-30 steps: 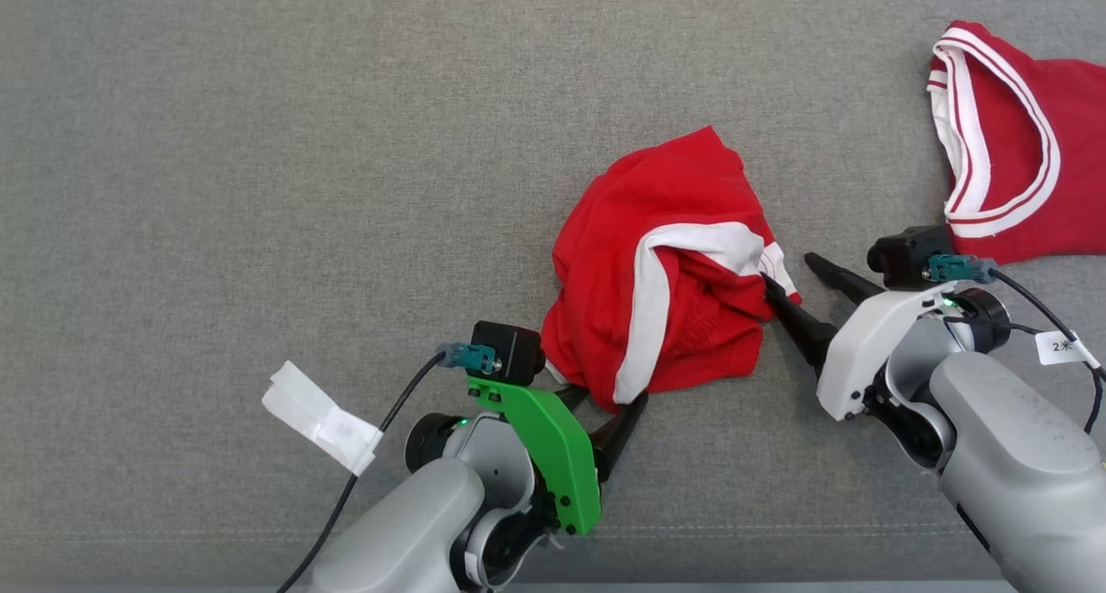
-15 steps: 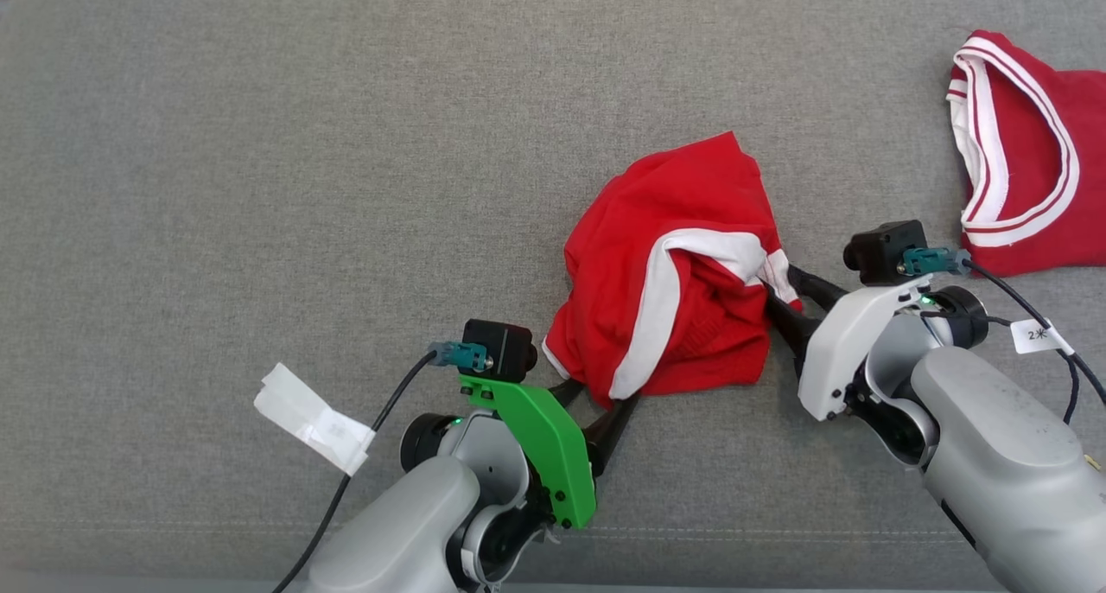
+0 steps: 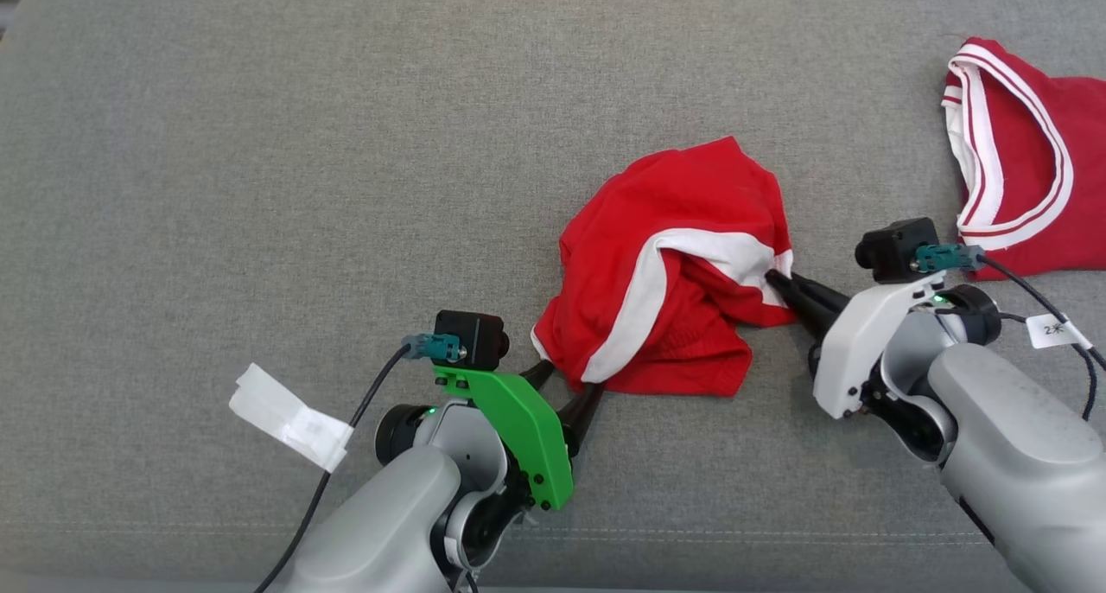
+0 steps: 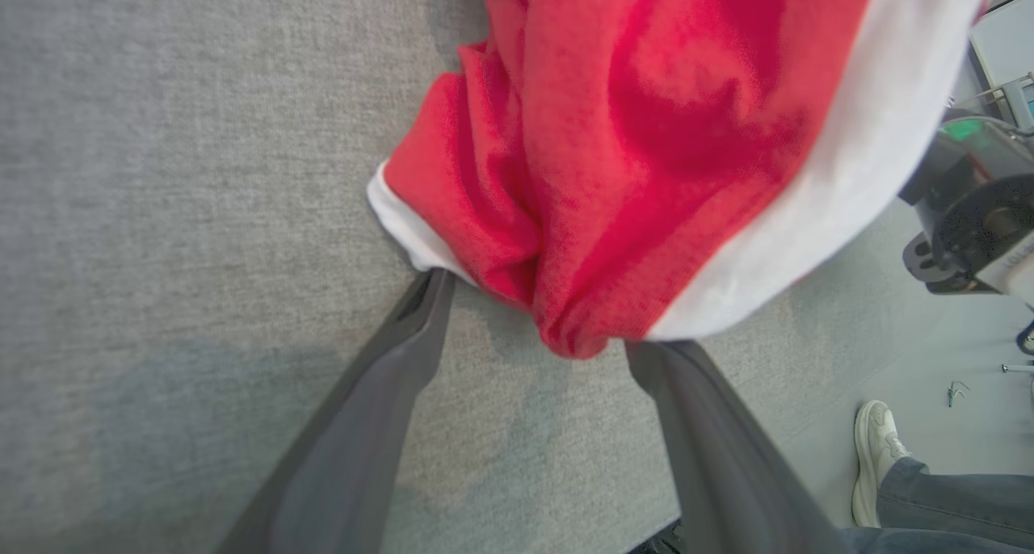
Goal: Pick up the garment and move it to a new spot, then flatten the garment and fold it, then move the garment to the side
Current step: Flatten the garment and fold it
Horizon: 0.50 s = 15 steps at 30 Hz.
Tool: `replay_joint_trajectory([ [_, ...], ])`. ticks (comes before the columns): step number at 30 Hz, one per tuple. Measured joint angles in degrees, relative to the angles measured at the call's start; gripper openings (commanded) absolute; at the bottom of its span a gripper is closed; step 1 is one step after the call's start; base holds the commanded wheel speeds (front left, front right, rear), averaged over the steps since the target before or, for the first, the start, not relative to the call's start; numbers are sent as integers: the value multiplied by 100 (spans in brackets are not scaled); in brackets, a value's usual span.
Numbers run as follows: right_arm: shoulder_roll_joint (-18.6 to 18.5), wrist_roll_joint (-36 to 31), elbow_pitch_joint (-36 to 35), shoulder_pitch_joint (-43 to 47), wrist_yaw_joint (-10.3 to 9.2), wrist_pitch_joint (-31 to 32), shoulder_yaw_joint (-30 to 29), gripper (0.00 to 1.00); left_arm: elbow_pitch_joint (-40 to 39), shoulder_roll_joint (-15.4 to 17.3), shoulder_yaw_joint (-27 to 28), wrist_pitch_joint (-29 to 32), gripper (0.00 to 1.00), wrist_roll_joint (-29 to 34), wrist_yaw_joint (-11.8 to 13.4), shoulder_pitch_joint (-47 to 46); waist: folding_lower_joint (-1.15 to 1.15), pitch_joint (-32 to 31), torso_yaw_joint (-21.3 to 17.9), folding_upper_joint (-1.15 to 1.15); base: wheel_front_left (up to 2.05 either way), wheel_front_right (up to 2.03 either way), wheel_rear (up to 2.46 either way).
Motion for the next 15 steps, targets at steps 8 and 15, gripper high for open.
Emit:
replay_joint_trajectory([
  [8, -359, 47, -20, 0, -1, -75, -236, 0, -134, 236, 59, -27, 100, 374, 0, -9, 0, -48, 120, 0, 0, 0, 0],
  [15, -357, 49, -80, 3, -1, -75, -224, 0, -508, 476, 155, -97, 100, 735, 0, 18, 0, -86, 217, 0, 0, 0, 0],
])
